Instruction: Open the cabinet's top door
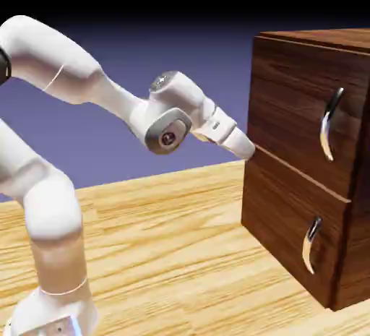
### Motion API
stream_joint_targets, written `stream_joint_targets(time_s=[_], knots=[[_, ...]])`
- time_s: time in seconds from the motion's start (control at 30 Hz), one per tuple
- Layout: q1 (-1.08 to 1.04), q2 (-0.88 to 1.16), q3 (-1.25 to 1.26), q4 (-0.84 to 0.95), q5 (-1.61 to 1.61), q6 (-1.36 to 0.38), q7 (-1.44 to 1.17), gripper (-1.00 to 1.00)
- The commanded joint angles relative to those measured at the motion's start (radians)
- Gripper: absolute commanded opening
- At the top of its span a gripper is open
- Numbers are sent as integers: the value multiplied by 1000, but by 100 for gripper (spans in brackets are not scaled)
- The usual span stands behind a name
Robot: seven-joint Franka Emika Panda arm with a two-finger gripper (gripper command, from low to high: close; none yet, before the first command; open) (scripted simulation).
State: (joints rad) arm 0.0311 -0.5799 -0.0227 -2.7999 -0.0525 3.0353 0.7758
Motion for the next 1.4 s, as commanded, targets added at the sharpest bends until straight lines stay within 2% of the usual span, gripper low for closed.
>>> stream_joint_targets(time_s=[0.0, 1.37], knots=[[16, -8, -19, 8, -44, -1, 29, 0], [665, -345, -790, 352, -1827, -58, 1212, 0]])
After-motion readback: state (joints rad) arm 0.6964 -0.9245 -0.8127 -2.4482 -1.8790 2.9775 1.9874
